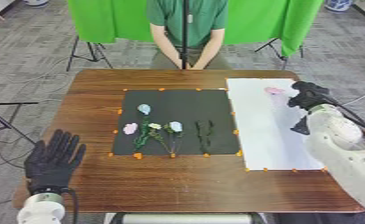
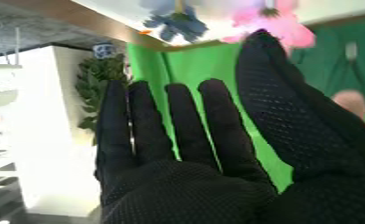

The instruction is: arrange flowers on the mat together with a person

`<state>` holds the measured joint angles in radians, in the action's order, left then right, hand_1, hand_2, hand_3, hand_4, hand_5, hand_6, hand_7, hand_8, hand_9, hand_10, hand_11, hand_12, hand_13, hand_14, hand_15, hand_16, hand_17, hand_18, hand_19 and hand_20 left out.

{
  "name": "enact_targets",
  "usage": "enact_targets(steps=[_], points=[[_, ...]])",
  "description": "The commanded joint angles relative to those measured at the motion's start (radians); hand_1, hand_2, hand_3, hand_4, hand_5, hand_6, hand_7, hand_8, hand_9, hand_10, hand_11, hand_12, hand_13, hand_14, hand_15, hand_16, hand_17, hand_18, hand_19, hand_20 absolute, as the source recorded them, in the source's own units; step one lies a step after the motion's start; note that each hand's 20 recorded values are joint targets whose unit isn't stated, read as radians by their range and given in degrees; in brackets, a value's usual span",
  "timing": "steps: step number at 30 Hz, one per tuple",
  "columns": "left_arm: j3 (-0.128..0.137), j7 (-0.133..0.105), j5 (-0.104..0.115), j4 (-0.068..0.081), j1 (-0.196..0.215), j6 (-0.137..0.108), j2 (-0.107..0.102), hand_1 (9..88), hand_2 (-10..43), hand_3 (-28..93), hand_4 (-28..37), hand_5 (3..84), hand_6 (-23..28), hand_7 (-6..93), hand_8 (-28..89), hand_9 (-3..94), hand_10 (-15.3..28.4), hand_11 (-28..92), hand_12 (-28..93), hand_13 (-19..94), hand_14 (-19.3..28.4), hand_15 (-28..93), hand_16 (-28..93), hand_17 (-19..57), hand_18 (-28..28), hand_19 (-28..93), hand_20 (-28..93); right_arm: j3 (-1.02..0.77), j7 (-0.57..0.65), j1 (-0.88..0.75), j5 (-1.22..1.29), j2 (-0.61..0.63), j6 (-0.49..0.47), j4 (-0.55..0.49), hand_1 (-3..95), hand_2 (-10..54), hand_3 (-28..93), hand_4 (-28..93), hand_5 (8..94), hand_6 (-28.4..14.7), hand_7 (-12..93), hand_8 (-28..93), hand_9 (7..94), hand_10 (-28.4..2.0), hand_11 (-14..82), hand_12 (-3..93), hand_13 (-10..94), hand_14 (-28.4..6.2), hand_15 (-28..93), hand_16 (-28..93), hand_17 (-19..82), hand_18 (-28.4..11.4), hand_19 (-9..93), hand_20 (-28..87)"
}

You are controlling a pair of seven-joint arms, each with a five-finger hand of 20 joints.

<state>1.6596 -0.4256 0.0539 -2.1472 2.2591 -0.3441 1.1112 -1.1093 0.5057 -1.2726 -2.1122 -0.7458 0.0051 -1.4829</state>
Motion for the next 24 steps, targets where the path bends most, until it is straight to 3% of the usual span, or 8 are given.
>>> enact_targets(steps=[1, 3, 5, 10, 15, 20, 22, 24], points=[[-0.013, 0.002, 0.025, 0.001, 0.005, -0.005, 0.007, 29.7, 16.7, 76, -28.3, 51.9, 8.2, 18.9, -12, 46.4, 14.2, 25, 7, 35, 16.3, 41, -11, -6.4, 16.3, 44, 12, 0.055, 0.079, 0.144, -0.027, -0.018, -0.161, 0.034, 49.4, -4.3, 76, -28, 33.5, -7.5, 15, -13, 34.2, -19.3, 9.4, 10.7, 35, -15.4, 17, 19, 13, -18.9, 61, 17], [-0.014, 0.002, 0.031, 0.001, 0.001, -0.012, 0.008, 29.7, 16.7, 76, -28.3, 51.9, 8.2, 19.0, -12, 46.4, 14.1, 25, 7, 35, 16.3, 41, -10, -6.4, 16.3, 44, 12, 0.082, 0.095, 0.168, -0.002, -0.023, -0.180, 0.054, 49.4, -4.3, 77, -28, 34.3, -7.8, 15, -12, 34.4, -20.1, 9.3, 10.5, 35, -15.4, 18, 19, 14, -19.1, 62, 17], [-0.018, 0.002, 0.018, -0.002, -0.007, -0.051, 0.008, 29.7, 16.7, 76, -28.3, 51.9, 8.2, 19.0, -12, 46.5, 14.1, 25, 7, 35, 16.3, 41, -10, -6.4, 16.3, 44, 12, 0.091, 0.084, 0.178, 0.004, -0.028, -0.228, 0.070, 49.7, -4.4, 77, -28, 35.6, -7.7, 15, -12, 35.4, -20.1, 9.7, 10.5, 37, -15.0, 19, 18, 15, -19.6, 65, 19], [-0.021, 0.005, 0.012, 0.004, -0.011, -0.044, 0.007, 29.6, 16.7, 76, -28.3, 52.2, 8.3, 19.1, -12, 46.8, 14.2, 25, 7, 35, 16.4, 41, -10, -6.4, 16.3, 44, 12, 0.120, 0.042, 0.213, 0.024, -0.065, -0.363, 0.115, 50.4, -4.3, 74, -28, 39.6, -6.1, 17, -13, 41.7, -16.1, 11.5, 11.1, 44, -12.6, 24, 18, 18, -19.5, 69, 21], [-0.027, 0.011, 0.010, 0.011, -0.026, -0.040, 0.007, 29.6, 16.7, 76, -28.3, 52.3, 8.3, 19.2, -12, 46.8, 14.2, 25, 7, 35, 16.5, 41, -10, -6.4, 16.3, 44, 12, 0.146, 0.078, 0.216, 0.005, -0.089, -0.436, 0.125, 51.2, -4.9, 72, -28, 43.3, -4.1, 18, -14, 46.5, -15.2, 11.4, 11.1, 48, -11.7, 24, 17, 20, -19.5, 69, 21], [-0.025, 0.010, 0.019, 0.011, -0.022, -0.042, 0.006, 29.7, 16.8, 76, -28.3, 52.3, 8.3, 19.2, -12, 46.9, 14.3, 25, 7, 35, 16.4, 41, -10, -6.5, 16.4, 45, 12, 0.139, 0.076, 0.165, -0.018, -0.077, -0.410, 0.109, 53.0, -5.9, 72, -28, 47.9, -3.1, 19, -14, 52.6, -14.8, 13.2, 12.7, 54, -10.8, 29, 18, 23, -19.7, 73, 25], [-0.022, 0.008, 0.028, 0.010, -0.018, -0.040, 0.007, 29.7, 16.8, 76, -28.3, 52.4, 8.3, 19.1, -12, 46.8, 14.3, 25, 7, 35, 16.4, 41, -10, -6.4, 16.4, 44, 12, 0.139, 0.075, 0.143, -0.023, -0.070, -0.398, 0.102, 55.5, -6.4, 70, -28, 51.3, -1.9, 21, -15, 57.5, -13.0, 17.0, 15.5, 57, -8.7, 30, 24, 25, -19.5, 74, 29], [-0.018, 0.005, 0.031, 0.018, -0.025, -0.044, 0.011, 29.7, 16.8, 76, -28.3, 52.4, 8.3, 19.2, -12, 46.9, 14.3, 25, 7, 35, 16.4, 41, -10, -6.4, 16.4, 44, 12, 0.117, 0.043, 0.121, -0.021, -0.071, -0.433, 0.101, 61.1, -7.4, 64, -28, 56.6, -0.3, 26, -10, 67.2, -9.0, 13.1, 29.8, 63, -5.4, 31, 36, 27, -19.0, 75, 35]])
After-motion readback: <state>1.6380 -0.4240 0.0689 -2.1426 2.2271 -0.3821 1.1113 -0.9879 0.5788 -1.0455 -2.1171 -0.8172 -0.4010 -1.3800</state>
